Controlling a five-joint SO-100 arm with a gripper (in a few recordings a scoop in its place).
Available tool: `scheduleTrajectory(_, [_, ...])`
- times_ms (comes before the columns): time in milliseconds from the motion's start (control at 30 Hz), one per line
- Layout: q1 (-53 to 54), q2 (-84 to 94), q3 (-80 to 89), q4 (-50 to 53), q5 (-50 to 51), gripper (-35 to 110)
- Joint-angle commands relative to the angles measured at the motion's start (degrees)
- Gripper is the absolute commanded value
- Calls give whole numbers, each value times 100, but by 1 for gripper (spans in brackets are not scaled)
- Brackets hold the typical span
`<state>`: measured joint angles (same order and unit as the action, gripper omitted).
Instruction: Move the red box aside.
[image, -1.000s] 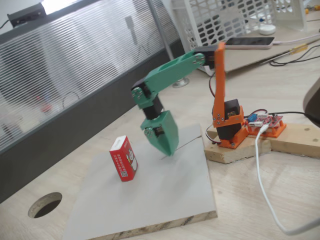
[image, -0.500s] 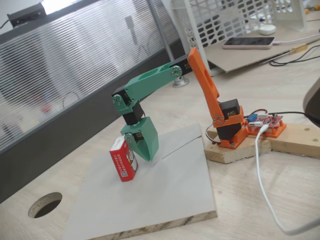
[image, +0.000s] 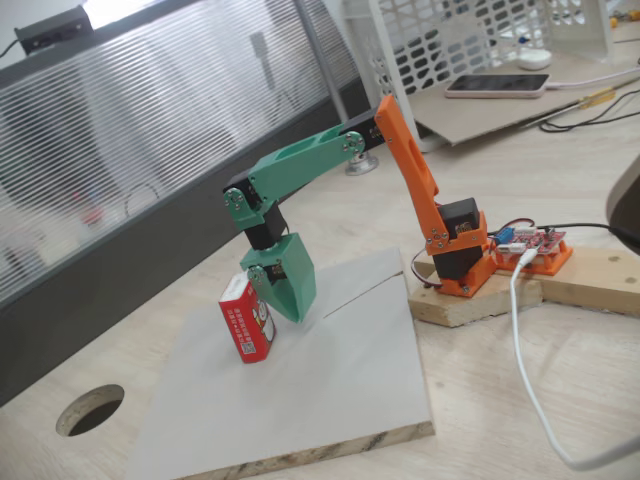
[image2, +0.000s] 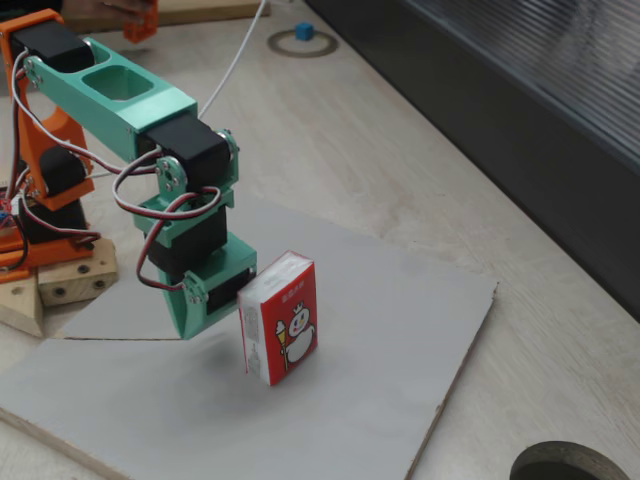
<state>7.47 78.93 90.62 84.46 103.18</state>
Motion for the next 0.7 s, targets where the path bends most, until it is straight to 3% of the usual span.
scheduleTrajectory(0, [53,185,-114,62,79,4])
scheduleTrajectory(600, [53,185,-70,62,79,4])
scheduleTrajectory(667, [53,193,-396,-606,9,4])
